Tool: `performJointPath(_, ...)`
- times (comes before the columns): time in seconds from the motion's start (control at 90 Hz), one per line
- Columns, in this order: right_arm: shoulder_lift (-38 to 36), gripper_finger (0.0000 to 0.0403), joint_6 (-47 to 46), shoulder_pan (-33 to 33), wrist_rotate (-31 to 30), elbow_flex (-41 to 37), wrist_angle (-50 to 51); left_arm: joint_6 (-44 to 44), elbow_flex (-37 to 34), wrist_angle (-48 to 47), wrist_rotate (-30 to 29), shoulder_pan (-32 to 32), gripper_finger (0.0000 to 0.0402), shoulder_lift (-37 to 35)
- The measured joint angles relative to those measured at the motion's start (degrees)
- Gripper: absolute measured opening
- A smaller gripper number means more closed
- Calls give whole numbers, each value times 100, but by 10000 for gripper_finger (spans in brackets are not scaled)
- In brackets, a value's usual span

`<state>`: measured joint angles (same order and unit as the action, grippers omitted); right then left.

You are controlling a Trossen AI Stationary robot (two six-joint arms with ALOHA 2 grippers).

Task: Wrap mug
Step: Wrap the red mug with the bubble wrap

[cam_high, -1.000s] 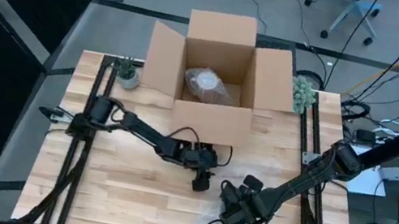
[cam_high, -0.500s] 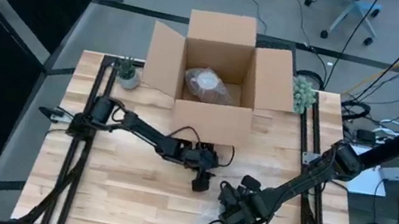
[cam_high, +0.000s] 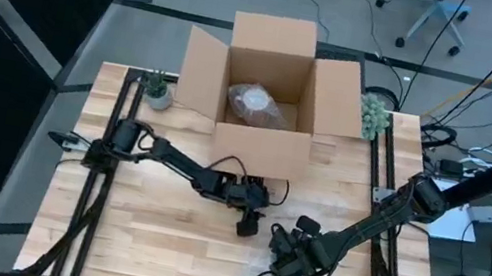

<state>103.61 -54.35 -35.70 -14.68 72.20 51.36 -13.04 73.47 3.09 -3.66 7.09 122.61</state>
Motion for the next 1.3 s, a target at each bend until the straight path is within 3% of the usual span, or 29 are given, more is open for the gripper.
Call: performJointPath(1.3,0,155,-44,-2,-2,4,-60,-15,-9,202,-2,48,136,13)
